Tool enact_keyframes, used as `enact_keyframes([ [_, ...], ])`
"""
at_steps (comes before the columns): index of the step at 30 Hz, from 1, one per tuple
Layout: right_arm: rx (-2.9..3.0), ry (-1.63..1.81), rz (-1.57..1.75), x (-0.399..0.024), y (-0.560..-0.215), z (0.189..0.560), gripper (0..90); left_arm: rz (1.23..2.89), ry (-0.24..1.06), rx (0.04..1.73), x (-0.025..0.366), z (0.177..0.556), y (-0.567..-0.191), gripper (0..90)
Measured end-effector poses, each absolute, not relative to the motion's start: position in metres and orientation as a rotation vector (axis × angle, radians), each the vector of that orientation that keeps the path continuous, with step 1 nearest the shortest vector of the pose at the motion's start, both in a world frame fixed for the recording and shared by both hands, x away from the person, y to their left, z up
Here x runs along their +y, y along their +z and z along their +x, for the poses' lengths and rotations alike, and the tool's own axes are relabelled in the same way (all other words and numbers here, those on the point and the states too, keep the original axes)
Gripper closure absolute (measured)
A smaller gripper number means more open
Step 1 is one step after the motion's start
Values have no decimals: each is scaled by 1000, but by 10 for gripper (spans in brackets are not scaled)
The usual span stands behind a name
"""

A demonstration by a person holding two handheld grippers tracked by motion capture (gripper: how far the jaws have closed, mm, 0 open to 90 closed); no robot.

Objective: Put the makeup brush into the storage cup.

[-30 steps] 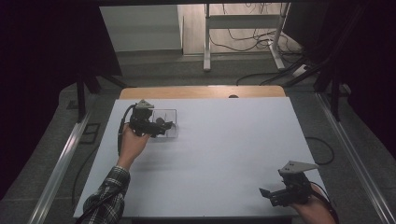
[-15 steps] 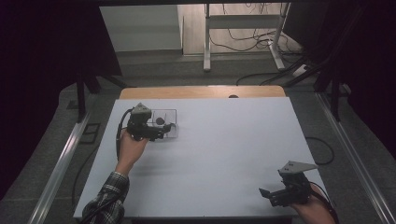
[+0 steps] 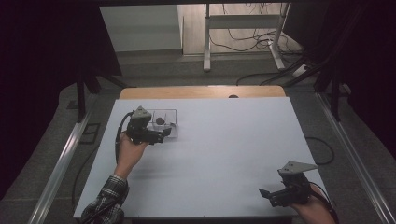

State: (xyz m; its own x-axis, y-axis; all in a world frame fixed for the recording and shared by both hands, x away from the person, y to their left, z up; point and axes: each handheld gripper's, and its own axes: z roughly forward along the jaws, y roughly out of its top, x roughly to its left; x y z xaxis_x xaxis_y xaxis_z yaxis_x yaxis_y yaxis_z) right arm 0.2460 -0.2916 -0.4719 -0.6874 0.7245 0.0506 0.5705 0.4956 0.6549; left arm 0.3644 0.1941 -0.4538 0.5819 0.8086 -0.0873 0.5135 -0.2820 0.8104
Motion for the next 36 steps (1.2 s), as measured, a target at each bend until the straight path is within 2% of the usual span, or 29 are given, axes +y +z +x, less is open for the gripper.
enact_keyframes([
  [36,2506,972,1091,-291,-471,245,0,1966,429,1032,193,343,-454,0],
])
